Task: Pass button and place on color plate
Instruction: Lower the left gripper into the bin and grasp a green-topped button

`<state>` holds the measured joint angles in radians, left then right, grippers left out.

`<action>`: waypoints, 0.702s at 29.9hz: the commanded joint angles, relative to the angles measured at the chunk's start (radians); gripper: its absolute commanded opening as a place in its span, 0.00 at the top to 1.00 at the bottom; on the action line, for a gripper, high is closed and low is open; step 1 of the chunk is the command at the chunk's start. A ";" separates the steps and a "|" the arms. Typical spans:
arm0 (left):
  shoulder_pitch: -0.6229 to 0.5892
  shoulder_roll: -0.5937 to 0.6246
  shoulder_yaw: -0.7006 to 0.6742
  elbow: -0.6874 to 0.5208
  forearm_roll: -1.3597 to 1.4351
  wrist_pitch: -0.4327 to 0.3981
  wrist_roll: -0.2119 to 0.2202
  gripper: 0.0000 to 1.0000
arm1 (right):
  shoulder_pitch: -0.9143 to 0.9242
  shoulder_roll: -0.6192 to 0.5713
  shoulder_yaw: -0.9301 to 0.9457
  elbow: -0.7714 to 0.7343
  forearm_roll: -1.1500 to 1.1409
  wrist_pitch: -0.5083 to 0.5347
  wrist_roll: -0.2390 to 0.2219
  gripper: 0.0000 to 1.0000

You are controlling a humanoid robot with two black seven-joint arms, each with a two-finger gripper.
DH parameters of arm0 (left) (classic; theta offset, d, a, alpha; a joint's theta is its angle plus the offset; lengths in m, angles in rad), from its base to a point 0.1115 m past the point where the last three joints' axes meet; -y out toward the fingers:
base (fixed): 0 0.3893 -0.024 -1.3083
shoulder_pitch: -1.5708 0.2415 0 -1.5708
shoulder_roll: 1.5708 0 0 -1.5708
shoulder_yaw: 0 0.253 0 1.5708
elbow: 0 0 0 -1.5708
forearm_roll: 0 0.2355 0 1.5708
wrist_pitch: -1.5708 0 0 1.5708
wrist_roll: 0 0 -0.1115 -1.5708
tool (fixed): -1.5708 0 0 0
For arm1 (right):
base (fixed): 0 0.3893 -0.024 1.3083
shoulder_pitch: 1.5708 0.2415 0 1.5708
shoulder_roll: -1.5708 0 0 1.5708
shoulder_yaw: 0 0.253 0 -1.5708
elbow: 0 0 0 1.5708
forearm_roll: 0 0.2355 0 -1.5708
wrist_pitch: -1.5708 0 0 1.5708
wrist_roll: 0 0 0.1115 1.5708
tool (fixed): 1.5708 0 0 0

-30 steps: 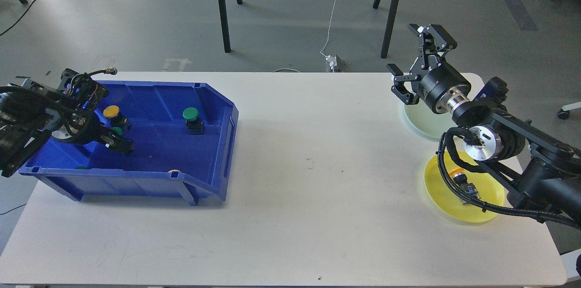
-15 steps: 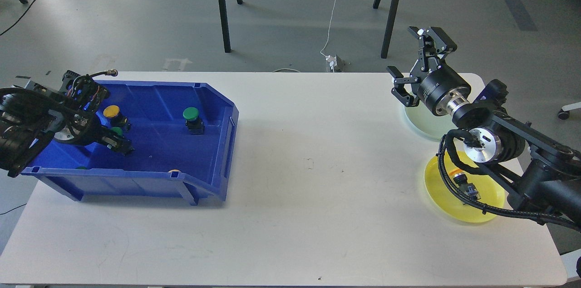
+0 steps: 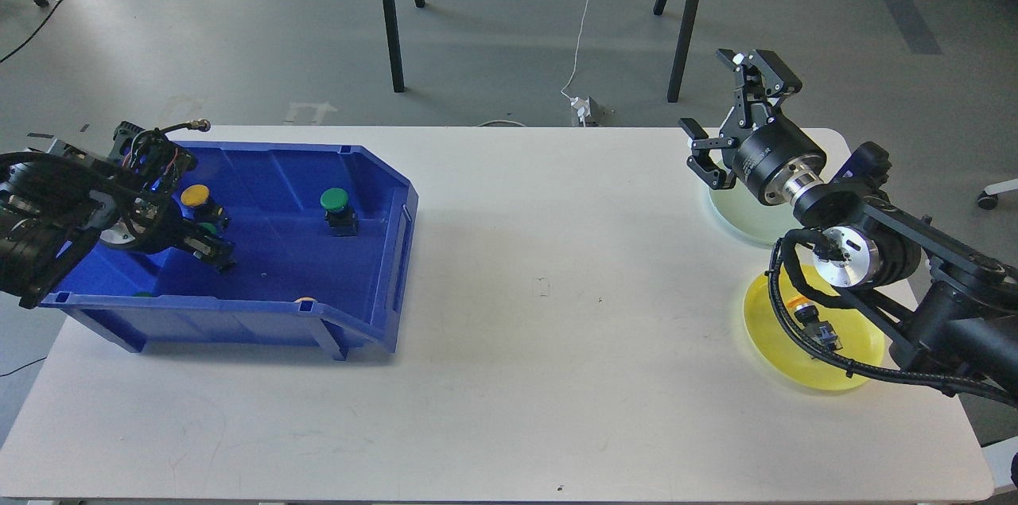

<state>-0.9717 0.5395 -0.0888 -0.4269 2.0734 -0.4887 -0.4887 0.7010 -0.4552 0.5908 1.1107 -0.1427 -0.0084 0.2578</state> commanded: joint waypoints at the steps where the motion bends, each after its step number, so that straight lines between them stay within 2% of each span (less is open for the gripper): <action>1: 0.002 -0.003 0.000 0.002 -0.001 0.000 0.000 0.38 | 0.000 -0.002 0.001 0.000 0.000 -0.001 0.000 0.01; 5: 0.004 -0.003 0.001 0.002 0.002 0.000 0.000 0.50 | -0.002 -0.003 0.001 0.000 0.000 0.001 0.000 0.01; 8: 0.004 -0.003 0.001 0.002 0.002 0.002 0.000 0.53 | -0.006 -0.002 0.001 0.000 0.000 0.001 0.000 0.01; 17: 0.004 -0.003 0.001 0.002 0.002 0.010 0.000 0.77 | -0.008 -0.003 0.001 0.000 0.000 -0.001 0.000 0.01; 21: 0.002 -0.001 0.001 0.000 0.002 0.010 0.000 0.79 | -0.008 -0.003 0.001 0.000 0.000 -0.001 0.000 0.01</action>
<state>-0.9667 0.5369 -0.0874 -0.4250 2.0755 -0.4787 -0.4887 0.6944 -0.4584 0.5922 1.1107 -0.1427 -0.0082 0.2579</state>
